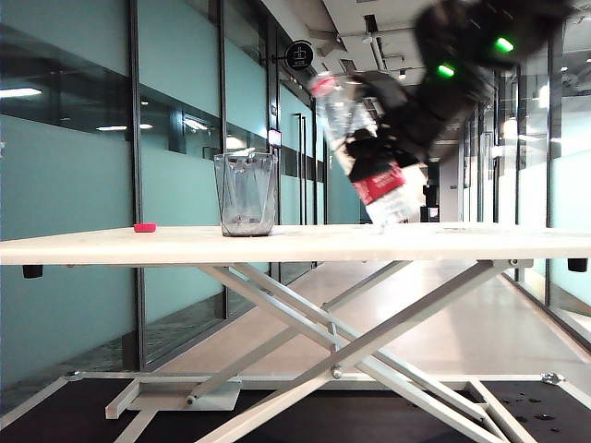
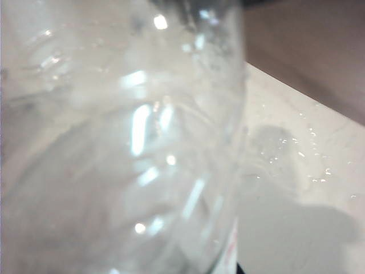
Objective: Pick up the mineral water bottle on the table and pour water into the mug until it's half full.
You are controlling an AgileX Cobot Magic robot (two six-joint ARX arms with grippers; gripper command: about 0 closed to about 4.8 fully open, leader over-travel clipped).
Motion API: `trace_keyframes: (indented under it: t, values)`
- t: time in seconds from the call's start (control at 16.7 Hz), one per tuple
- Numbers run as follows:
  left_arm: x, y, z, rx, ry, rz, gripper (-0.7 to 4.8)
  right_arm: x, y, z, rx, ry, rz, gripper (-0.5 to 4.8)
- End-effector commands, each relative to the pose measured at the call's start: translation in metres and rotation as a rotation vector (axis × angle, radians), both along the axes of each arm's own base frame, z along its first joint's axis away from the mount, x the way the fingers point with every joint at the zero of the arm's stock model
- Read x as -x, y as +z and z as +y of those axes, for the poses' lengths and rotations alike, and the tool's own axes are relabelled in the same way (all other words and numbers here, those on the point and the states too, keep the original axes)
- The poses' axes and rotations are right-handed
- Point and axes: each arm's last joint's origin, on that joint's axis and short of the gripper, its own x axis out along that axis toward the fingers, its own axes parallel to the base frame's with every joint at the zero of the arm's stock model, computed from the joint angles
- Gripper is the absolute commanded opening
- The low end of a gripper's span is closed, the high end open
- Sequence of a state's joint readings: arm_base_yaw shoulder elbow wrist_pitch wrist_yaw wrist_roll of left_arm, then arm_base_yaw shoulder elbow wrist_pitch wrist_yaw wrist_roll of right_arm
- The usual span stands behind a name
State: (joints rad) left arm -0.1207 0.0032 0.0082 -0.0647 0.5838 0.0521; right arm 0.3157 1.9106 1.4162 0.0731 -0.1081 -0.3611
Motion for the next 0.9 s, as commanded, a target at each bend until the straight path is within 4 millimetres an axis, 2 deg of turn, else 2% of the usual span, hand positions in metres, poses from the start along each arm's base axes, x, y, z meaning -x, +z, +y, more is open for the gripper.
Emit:
trace_keyframes:
  t: [0.06, 0.36, 0.9]
  values:
    - [0.0, 0.001, 0.0, 0.001, -0.005, -0.008, -0.05, 0.009, 0.024, 0.028, 0.193, -0.018, -0.102, 1.98]
    - [0.0, -0.001, 0.0, -0.002, -0.005, 0.018, -0.05, 0.023, 0.03, 0.055, 0.426, -0.094, -0.115, 1.98]
    - [0.0, -0.002, 0.0, -0.023, -0.006, 0.009, -0.05, 0.028, 0.024, 0.053, 0.725, -0.121, -0.099, 1.98]
